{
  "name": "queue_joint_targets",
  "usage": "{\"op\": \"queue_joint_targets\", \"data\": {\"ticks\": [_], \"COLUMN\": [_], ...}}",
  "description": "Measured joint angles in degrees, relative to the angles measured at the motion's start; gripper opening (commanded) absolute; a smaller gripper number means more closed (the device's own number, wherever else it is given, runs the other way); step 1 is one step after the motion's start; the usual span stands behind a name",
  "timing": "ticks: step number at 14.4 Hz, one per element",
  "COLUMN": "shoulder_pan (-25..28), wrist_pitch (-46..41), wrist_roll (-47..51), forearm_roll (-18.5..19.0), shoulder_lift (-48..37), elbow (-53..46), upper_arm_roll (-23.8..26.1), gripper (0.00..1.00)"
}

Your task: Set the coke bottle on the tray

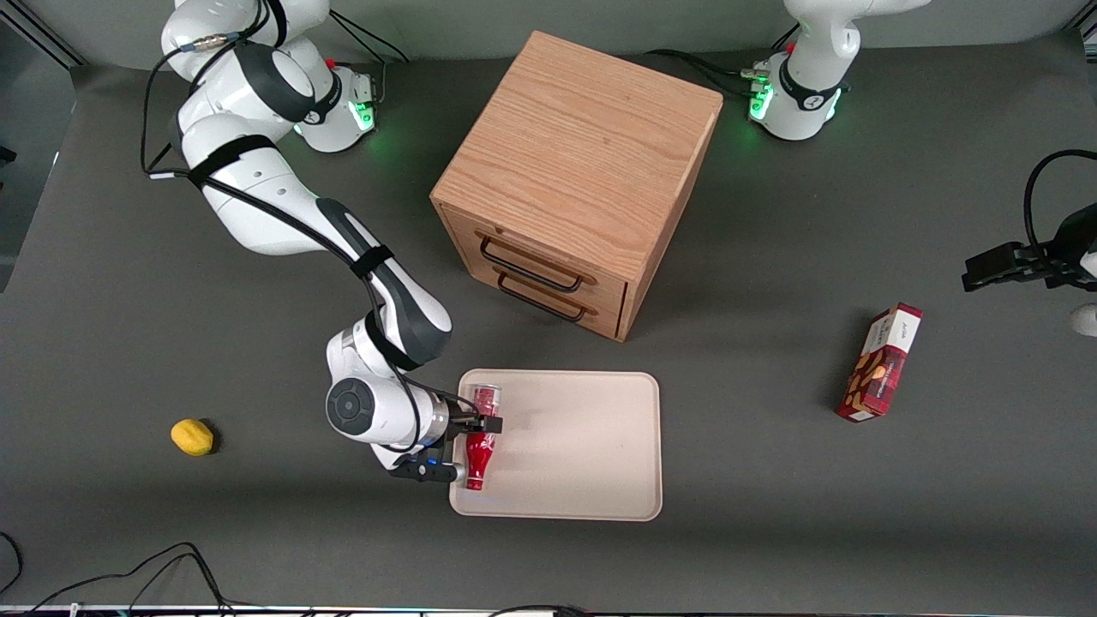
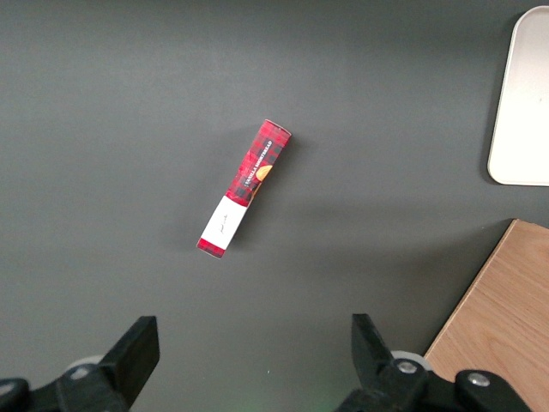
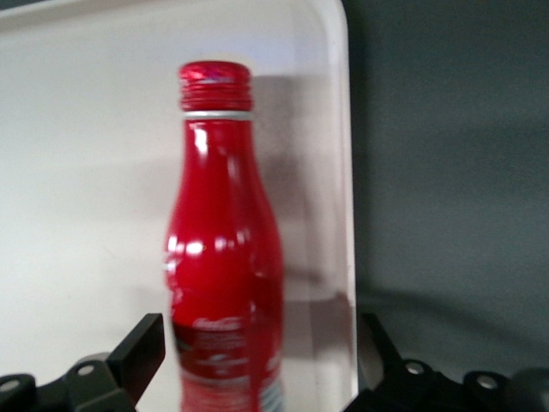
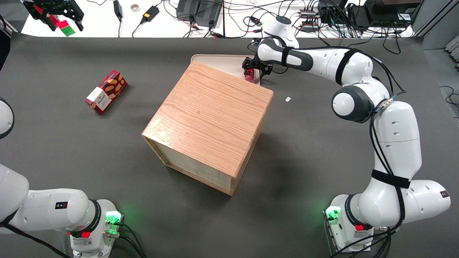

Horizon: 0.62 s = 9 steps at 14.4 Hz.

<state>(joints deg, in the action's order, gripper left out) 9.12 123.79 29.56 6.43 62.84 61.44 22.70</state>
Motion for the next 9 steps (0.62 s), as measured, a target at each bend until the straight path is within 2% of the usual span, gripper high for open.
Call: {"op": "queue_joint_targets", "data": {"ticks": [6,9], "shoulder_pan": [0.09,0.04], "wrist_pitch": [1.29,0.94], "wrist_roll": [0.0,0.0], "forearm_roll": [0.52,0.57], "shoulder_lift": [0.56,-1.9], "elbow": [-0.39,-1.97], "upper_arm_roll": [-0.35,-0.34], "gripper": [1.0,1.0]}}
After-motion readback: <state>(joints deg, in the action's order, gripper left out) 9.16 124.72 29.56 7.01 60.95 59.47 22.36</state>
